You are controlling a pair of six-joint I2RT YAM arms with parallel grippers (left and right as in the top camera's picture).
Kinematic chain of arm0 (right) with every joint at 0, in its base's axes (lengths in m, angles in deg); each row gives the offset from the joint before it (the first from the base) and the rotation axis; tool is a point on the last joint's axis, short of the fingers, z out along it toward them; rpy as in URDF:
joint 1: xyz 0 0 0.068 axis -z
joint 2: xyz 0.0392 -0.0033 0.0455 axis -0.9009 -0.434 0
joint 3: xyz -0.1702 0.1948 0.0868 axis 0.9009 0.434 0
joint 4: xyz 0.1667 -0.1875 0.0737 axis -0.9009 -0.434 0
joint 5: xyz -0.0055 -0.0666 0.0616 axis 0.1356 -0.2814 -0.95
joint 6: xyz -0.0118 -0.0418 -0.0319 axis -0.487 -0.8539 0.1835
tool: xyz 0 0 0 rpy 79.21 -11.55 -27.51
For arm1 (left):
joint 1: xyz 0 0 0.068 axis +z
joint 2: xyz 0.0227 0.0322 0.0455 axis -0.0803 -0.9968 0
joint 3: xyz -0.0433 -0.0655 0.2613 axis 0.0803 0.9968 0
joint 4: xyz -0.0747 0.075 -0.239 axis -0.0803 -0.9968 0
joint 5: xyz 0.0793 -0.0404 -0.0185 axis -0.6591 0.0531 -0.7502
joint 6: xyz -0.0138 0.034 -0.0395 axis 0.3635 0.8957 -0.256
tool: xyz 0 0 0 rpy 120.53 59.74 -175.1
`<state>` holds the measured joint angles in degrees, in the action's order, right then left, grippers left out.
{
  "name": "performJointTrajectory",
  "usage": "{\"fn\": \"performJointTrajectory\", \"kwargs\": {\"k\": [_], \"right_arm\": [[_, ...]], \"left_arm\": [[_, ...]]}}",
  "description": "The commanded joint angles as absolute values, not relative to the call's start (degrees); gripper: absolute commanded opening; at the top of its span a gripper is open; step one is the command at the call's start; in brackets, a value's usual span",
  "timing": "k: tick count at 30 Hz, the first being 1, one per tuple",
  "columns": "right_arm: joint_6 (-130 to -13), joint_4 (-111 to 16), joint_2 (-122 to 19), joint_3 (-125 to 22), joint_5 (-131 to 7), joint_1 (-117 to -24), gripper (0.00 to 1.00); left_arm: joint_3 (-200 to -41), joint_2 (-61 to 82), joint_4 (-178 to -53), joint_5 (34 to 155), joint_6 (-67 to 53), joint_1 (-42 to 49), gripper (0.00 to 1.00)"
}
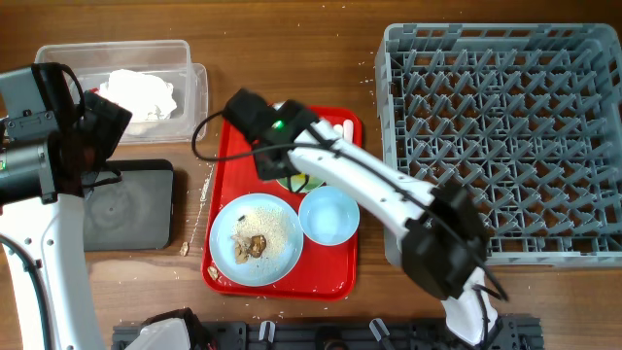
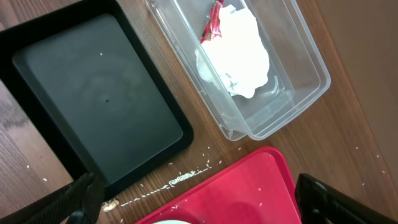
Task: Sort waste into correct bins and load items into the dishwasher rack
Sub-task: 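Grasp the yellow cup with the right gripper and lift, then carry the yellow cup into the dish rack and set it down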
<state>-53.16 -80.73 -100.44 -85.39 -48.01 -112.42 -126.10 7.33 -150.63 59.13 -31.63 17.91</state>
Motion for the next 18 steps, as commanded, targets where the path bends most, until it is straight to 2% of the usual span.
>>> {"fn": "performJointTrajectory", "kwargs": {"k": [1,8,14,18], "right_arm": [[-59.94,-82.99,-91.39,-90.61,-51.61,-106.71,0.04],[-73.16,-86.53,-81.40,-90.79,-64.55,-83.76,0.04],[-91.26,-88.69,-84.20,-84.88,-94.34,-60.12,0.04],[-101.33,-88.58,-87.43,-79.57,-114.63,-50.11,0.04]], "left_arm": [[-126.30,7.44,-150.50,58.63,-31.74,18.28,1.00],[-126.30,7.44,-150.50,58.63,-31.74,18.28,1.00],[-126.30,7.44,-150.50,58.63,-31.74,18.28,1.00],[-126.30,7.44,-150.50,58.63,-31.74,18.28,1.00]]}}
